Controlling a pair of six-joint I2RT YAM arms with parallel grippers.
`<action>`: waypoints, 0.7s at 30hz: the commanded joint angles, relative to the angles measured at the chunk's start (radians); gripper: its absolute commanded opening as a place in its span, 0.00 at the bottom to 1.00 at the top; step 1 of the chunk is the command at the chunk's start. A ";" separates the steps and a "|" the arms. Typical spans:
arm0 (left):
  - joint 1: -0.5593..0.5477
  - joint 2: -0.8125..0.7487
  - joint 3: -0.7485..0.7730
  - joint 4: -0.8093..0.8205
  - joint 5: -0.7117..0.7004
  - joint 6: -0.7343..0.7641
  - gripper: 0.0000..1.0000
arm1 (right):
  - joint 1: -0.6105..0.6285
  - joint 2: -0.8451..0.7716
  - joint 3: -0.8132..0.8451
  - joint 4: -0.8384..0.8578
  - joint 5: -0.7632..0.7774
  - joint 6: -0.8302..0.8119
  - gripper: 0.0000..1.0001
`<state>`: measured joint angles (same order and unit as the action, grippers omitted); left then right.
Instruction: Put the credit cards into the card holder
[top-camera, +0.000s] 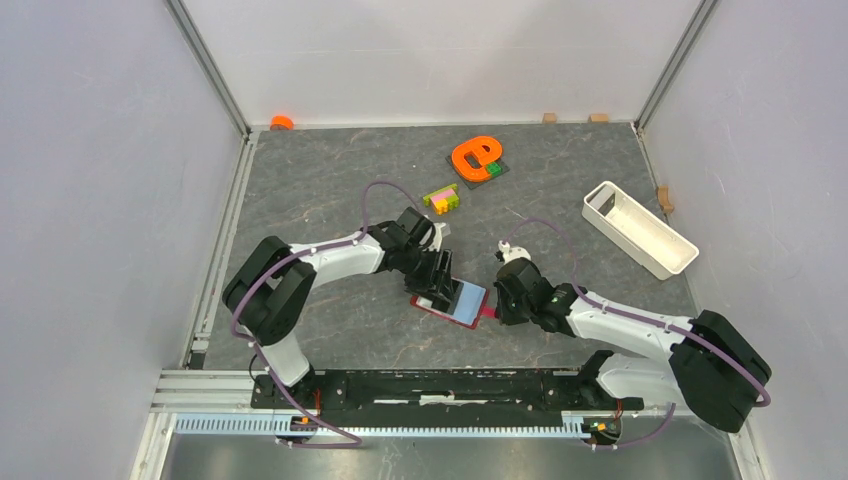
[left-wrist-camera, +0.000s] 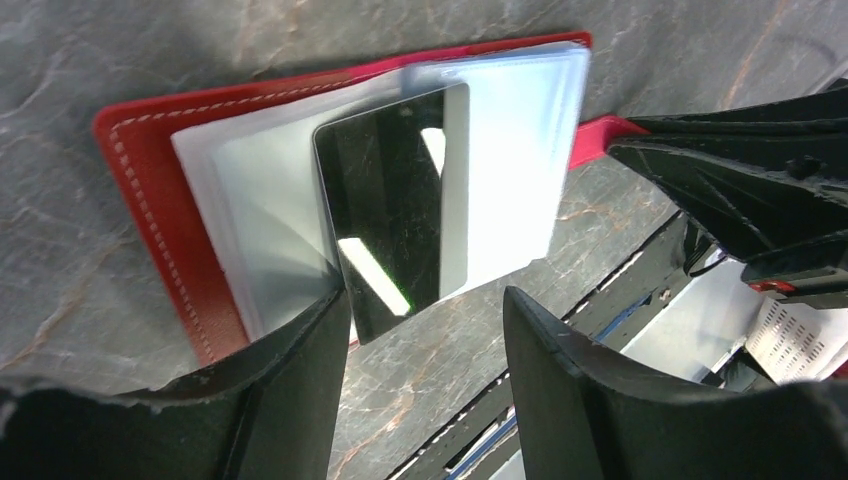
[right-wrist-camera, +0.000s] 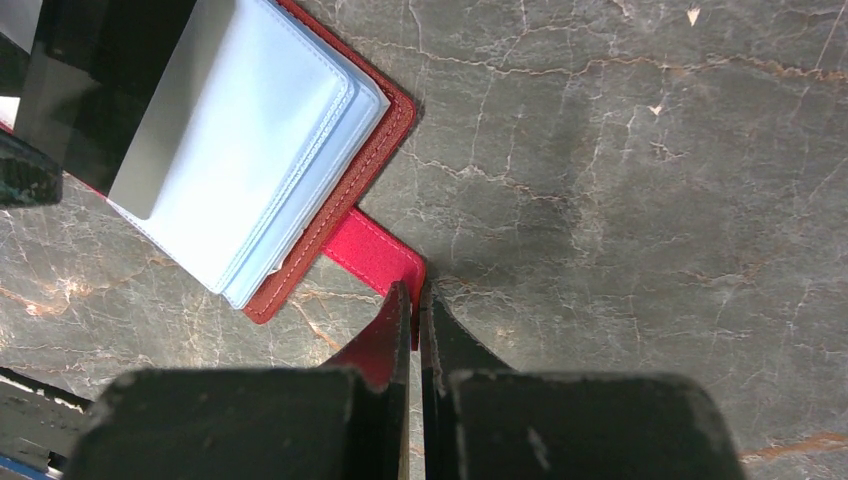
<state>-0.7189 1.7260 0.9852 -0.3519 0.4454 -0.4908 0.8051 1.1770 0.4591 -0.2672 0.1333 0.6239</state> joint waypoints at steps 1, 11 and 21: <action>-0.031 0.012 0.065 0.010 -0.017 0.023 0.63 | 0.007 -0.018 -0.011 0.013 0.000 0.010 0.00; -0.087 0.062 0.114 0.010 -0.030 0.012 0.63 | 0.006 -0.035 -0.024 0.016 -0.002 0.016 0.00; -0.127 0.073 0.155 0.010 -0.056 -0.007 0.62 | 0.006 -0.043 -0.033 0.020 -0.004 0.018 0.00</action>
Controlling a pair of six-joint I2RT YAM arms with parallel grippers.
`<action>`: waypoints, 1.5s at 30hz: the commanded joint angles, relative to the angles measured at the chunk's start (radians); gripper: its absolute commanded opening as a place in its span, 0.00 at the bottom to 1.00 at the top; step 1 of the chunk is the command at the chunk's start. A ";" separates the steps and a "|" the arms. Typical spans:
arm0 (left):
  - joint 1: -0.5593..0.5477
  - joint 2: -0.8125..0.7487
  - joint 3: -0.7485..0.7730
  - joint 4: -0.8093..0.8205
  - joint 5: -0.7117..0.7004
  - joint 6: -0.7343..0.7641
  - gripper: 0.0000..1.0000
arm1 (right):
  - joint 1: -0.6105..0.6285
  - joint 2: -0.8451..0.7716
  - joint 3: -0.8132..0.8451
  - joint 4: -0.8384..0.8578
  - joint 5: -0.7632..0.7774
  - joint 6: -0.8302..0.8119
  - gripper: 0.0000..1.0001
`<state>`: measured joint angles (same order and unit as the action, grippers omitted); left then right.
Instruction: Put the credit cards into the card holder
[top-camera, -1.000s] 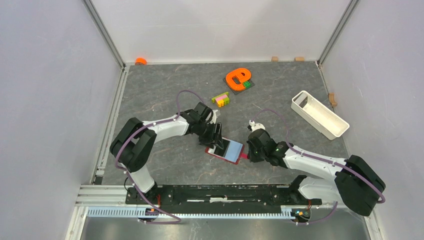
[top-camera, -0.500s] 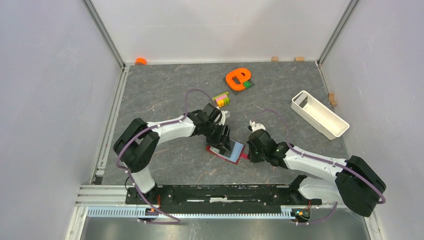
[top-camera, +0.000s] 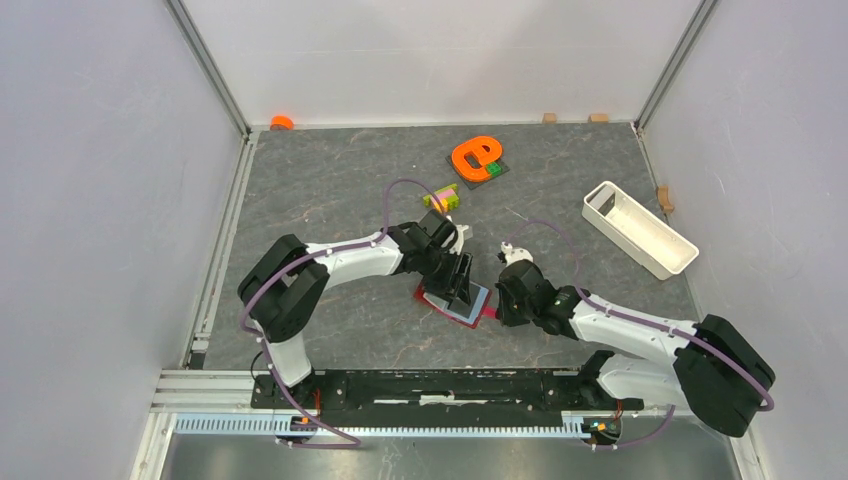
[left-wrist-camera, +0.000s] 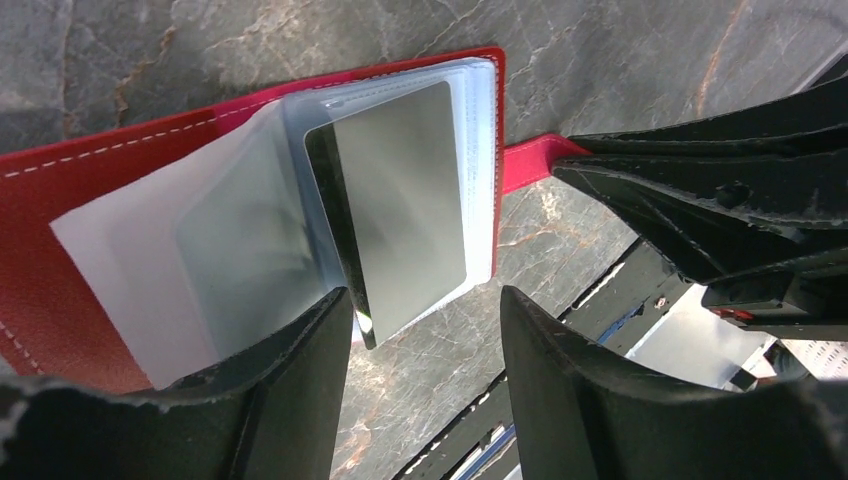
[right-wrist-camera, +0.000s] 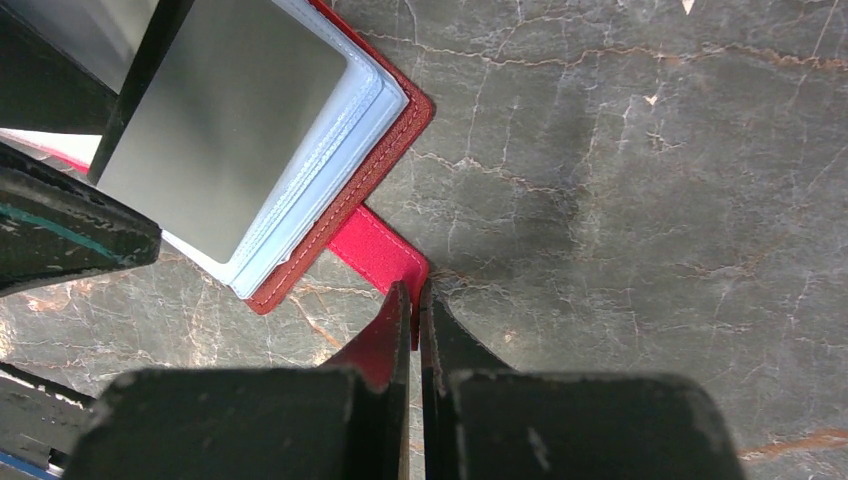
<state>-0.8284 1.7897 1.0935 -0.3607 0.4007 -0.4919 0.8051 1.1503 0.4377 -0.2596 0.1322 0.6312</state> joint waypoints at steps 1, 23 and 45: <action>-0.023 0.012 0.052 0.019 -0.011 -0.006 0.62 | 0.007 -0.015 -0.012 0.012 -0.003 0.011 0.00; -0.041 -0.208 0.002 -0.056 -0.216 0.034 0.78 | 0.005 -0.065 0.006 -0.056 0.067 0.014 0.00; 0.012 -0.148 -0.147 0.034 -0.212 -0.011 0.54 | 0.006 -0.055 0.026 -0.085 0.088 0.000 0.00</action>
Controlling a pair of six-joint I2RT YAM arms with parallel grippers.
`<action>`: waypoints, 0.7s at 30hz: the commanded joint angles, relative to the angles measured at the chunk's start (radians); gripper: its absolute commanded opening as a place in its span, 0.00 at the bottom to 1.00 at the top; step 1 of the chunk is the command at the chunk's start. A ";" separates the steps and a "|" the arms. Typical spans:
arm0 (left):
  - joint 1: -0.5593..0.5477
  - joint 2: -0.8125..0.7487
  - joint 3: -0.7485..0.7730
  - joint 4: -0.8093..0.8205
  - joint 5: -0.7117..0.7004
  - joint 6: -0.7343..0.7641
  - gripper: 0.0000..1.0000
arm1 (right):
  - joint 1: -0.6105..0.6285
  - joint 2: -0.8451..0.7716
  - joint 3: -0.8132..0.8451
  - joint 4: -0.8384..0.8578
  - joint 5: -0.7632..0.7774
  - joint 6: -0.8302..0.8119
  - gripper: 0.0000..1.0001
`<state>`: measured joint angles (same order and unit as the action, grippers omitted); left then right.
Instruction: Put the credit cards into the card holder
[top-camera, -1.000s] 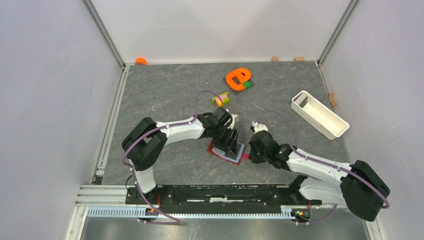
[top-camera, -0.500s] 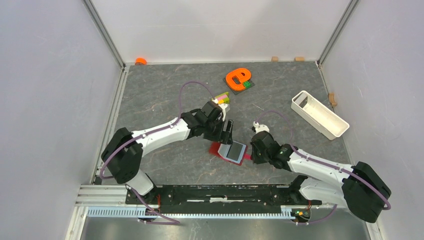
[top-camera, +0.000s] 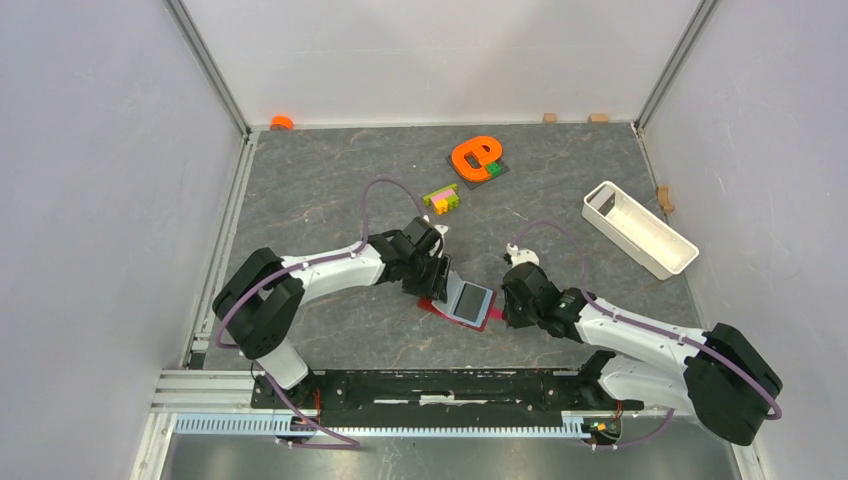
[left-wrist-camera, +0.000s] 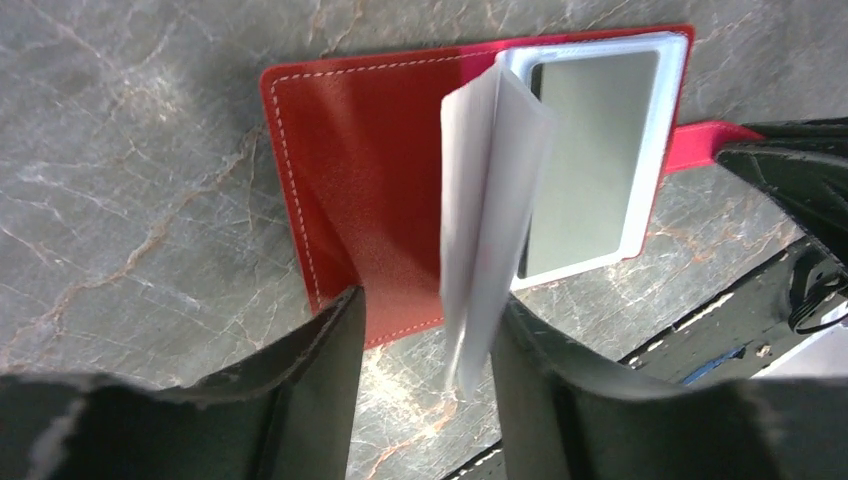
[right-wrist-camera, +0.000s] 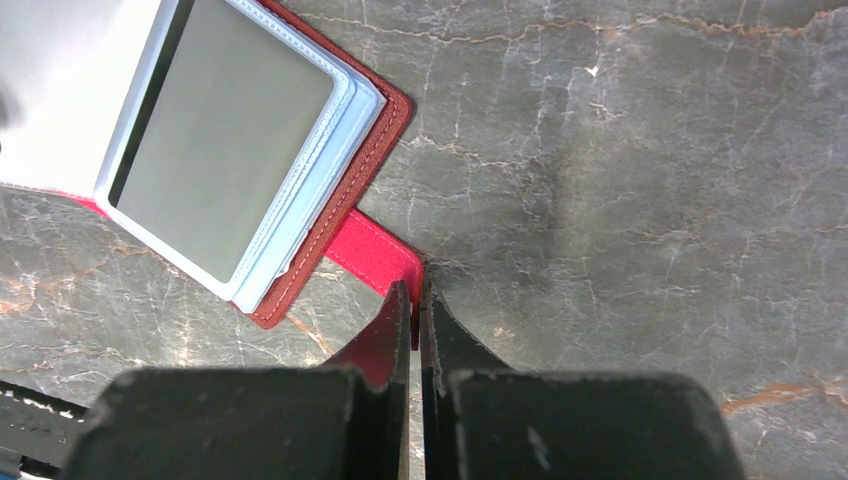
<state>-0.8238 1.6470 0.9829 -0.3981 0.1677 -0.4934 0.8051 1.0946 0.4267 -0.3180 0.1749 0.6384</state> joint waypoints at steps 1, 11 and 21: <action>0.008 -0.009 -0.053 0.090 0.036 -0.021 0.49 | 0.005 0.002 0.047 -0.035 0.051 -0.012 0.00; 0.008 -0.027 -0.153 0.193 0.078 -0.111 0.19 | 0.006 -0.094 0.162 -0.094 0.003 0.003 0.45; 0.007 -0.037 -0.189 0.225 0.091 -0.145 0.08 | 0.006 -0.075 0.049 0.129 -0.136 0.088 0.34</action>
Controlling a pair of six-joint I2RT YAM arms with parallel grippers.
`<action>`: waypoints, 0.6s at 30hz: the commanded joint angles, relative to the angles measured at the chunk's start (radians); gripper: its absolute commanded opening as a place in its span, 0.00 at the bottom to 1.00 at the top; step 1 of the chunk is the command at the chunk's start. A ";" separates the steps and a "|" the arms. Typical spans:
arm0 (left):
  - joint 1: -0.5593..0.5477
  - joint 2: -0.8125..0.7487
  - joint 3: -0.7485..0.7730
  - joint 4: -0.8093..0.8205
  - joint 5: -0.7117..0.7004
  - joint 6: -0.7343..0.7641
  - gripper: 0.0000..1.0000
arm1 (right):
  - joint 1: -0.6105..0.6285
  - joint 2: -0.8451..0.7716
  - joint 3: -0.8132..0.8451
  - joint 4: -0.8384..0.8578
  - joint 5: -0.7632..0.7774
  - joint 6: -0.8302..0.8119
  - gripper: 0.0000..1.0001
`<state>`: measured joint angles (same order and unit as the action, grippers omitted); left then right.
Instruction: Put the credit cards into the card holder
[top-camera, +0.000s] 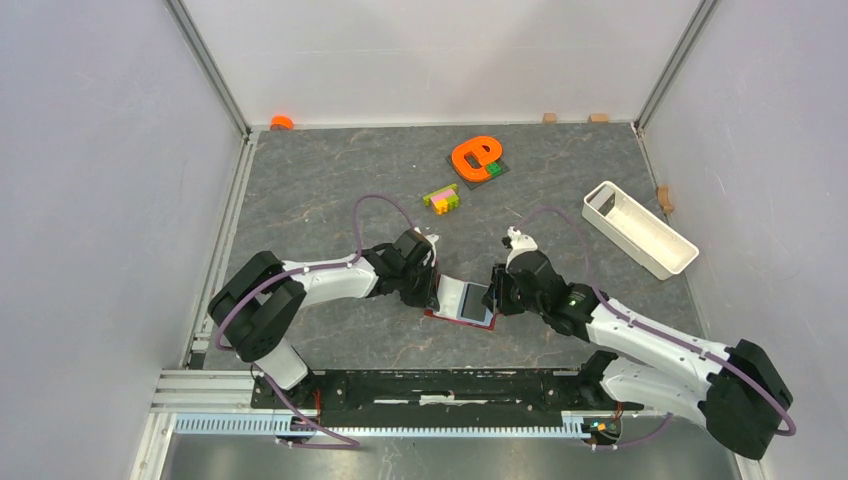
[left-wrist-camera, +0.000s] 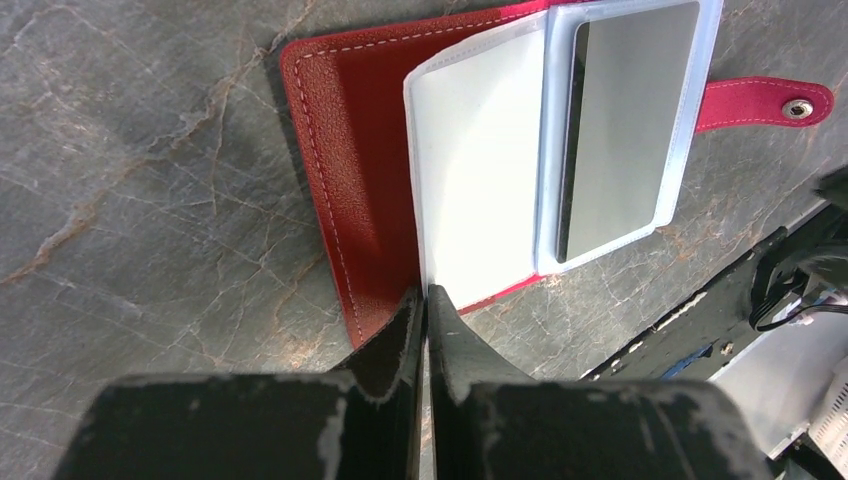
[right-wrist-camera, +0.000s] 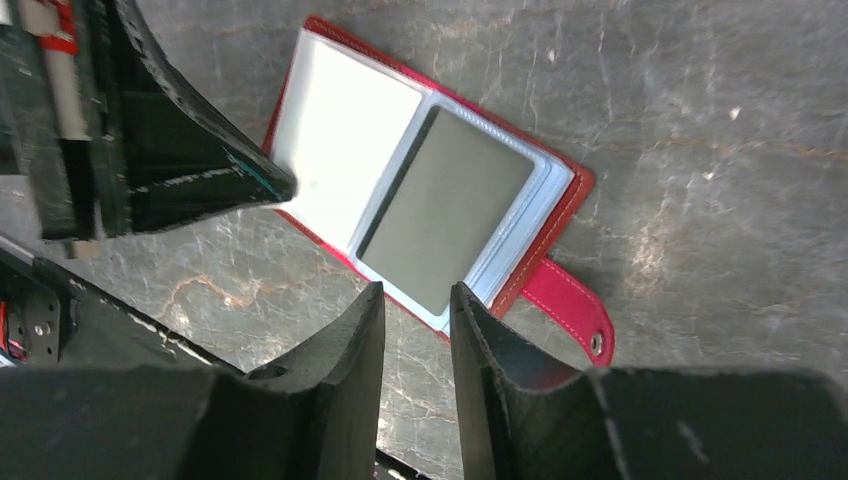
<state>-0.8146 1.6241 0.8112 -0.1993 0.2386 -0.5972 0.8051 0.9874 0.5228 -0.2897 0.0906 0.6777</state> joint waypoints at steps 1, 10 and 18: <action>-0.001 -0.013 -0.019 0.029 0.022 -0.042 0.08 | 0.006 0.041 -0.058 0.116 -0.053 0.056 0.34; -0.002 -0.015 -0.033 0.040 0.030 -0.050 0.06 | 0.005 0.082 -0.113 0.170 -0.041 0.102 0.31; -0.003 -0.018 -0.038 0.040 0.034 -0.052 0.05 | 0.002 0.109 -0.144 0.204 -0.031 0.131 0.27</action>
<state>-0.8135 1.6222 0.7944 -0.1696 0.2485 -0.6212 0.8051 1.0813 0.3939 -0.1406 0.0505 0.7784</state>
